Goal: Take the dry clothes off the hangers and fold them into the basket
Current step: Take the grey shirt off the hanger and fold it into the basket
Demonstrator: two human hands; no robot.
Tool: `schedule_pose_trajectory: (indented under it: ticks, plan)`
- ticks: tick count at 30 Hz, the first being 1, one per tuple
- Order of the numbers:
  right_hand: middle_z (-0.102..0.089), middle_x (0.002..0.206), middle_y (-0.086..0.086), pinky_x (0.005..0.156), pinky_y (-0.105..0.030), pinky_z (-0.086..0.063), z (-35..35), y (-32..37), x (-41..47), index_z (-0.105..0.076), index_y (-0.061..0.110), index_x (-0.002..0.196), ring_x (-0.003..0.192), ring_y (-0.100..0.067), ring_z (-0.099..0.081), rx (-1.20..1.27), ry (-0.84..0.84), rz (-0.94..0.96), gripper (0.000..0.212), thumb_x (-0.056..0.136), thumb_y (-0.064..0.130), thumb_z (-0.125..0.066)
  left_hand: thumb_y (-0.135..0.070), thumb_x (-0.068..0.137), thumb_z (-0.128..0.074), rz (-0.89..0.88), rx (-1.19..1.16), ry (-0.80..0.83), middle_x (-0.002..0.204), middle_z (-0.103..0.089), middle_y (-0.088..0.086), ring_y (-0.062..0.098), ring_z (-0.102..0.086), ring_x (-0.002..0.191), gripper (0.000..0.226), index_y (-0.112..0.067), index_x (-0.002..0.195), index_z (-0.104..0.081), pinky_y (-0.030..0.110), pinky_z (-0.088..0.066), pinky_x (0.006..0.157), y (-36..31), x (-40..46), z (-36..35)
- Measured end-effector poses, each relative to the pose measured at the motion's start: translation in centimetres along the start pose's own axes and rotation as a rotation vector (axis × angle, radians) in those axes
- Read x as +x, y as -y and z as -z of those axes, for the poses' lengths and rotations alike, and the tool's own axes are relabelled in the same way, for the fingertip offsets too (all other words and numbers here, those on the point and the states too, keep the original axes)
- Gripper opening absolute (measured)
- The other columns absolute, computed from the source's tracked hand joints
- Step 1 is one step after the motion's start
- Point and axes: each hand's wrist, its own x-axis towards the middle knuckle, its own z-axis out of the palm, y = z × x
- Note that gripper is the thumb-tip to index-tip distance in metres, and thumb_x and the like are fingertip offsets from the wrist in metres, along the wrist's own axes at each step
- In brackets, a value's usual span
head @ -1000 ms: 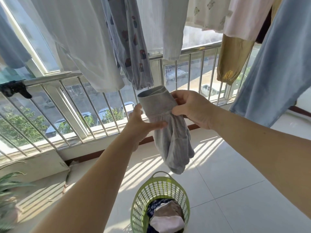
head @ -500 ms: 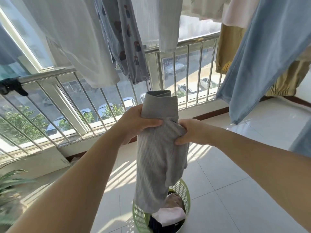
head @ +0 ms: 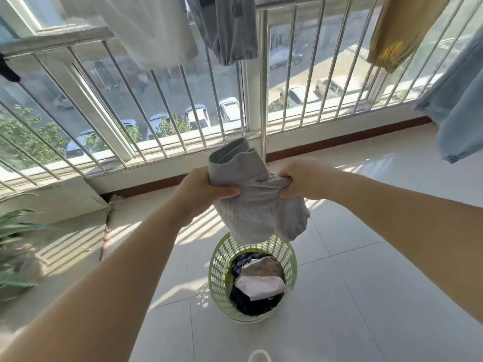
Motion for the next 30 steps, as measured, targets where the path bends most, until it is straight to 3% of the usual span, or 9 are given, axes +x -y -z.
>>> schedule_pose_trajectory:
  ticks: [2,5,8,10,14,18,22,26,30]
  plan:
    - [-0.048,0.067,0.006,0.057,-0.022,-0.032,-2.0,-0.2,0.9,-0.05,0.018,0.067,0.073,-0.017,-0.048,0.001,0.054,-0.004,0.023,0.088,0.019,-0.057,0.002,0.072,-0.073,0.024,-0.016,0.037,0.104,-0.066,0.006,0.026,-0.06,0.103,0.034,-0.019,0.097,-0.063,0.043,-0.05,0.092,2.3,0.8,-0.3]
    - [-0.047,0.069,0.005,0.068,-0.025,-0.034,-6.2,-0.8,2.8,-0.048,0.019,0.065,0.075,-0.017,-0.047,0.039,0.139,-0.023,0.025,0.089,0.018,-0.055,-0.001,0.069,-0.075,0.095,-0.046,0.066,0.11,-0.065,0.005,0.026,-0.058,0.107,0.044,-0.024,0.104,-0.06,0.046,-0.047,0.097,6.6,2.2,-1.2]
    - [-0.048,0.069,0.004,0.066,-0.026,-0.035,-10.6,-1.8,4.3,-0.046,0.021,0.062,0.076,-0.018,-0.047,0.065,0.197,-0.066,0.028,0.088,0.017,-0.054,-0.005,0.069,-0.077,0.163,-0.069,0.079,0.111,-0.065,0.005,0.025,-0.059,0.106,0.046,-0.028,0.105,-0.061,0.048,-0.047,0.097,11.1,3.6,-2.4]
    - [-0.046,0.067,0.004,0.059,-0.027,-0.036,-13.7,-2.7,5.7,-0.041,0.022,0.058,0.075,-0.019,-0.048,0.103,0.241,-0.096,0.032,0.086,0.016,-0.055,-0.003,0.069,-0.076,0.179,-0.079,0.086,0.106,-0.066,0.0,0.022,-0.06,0.104,0.046,-0.033,0.101,-0.06,0.041,-0.049,0.094,14.2,4.8,-3.4]
    - [-0.049,0.071,-0.001,0.065,-0.03,-0.04,-20.1,-4.5,8.7,-0.049,0.014,0.065,0.076,-0.021,-0.049,0.152,0.299,-0.141,0.02,0.084,0.015,-0.055,0.003,0.075,-0.07,0.213,-0.087,0.097,0.091,-0.063,-0.013,0.0,-0.057,0.082,0.042,-0.03,0.099,-0.059,0.012,-0.048,0.072,20.0,6.8,-5.3]
    - [-0.047,0.067,0.002,0.061,-0.031,-0.039,-27.2,-6.4,13.0,-0.046,0.018,0.061,0.075,-0.023,-0.05,0.214,0.273,-0.175,0.024,0.084,0.013,-0.051,0.0,0.078,-0.069,0.266,-0.07,0.018,0.086,-0.061,-0.012,-0.002,-0.054,0.077,0.034,-0.024,0.101,-0.061,0.006,-0.045,0.061,26.1,10.1,-6.9]
    - [-0.055,0.077,-0.003,0.064,-0.033,-0.04,-32.7,-7.5,16.8,-0.059,0.013,0.081,0.081,-0.027,-0.054,0.286,0.123,-0.193,0.009,0.084,0.014,-0.052,-0.002,0.079,-0.07,0.248,-0.043,-0.083,0.092,-0.063,-0.003,0.009,-0.057,0.081,0.035,-0.015,0.11,-0.061,0.015,-0.047,0.069,30.6,13.3,-7.7]
    - [-0.057,0.078,-0.005,0.065,-0.033,-0.039,-37.8,-7.5,19.2,-0.055,0.014,0.076,0.081,-0.031,-0.054,0.288,0.069,-0.156,0.009,0.083,0.012,-0.05,-0.017,0.073,-0.072,0.224,0.04,-0.069,0.092,-0.063,0.009,0.017,-0.052,0.083,0.032,-0.02,0.103,-0.062,0.031,-0.042,0.072,35.2,14.4,-8.2]
    - [-0.05,0.073,-0.001,0.063,-0.028,-0.03,-44.3,-7.2,20.4,-0.051,0.018,0.07,0.08,-0.026,-0.05,0.215,0.084,-0.079,0.013,0.083,0.013,-0.051,-0.024,0.076,-0.075,0.292,0.197,0.005,0.081,-0.062,0.017,0.017,-0.048,0.07,0.023,-0.005,0.086,-0.065,0.022,-0.035,0.061,41.8,14.2,-9.1]
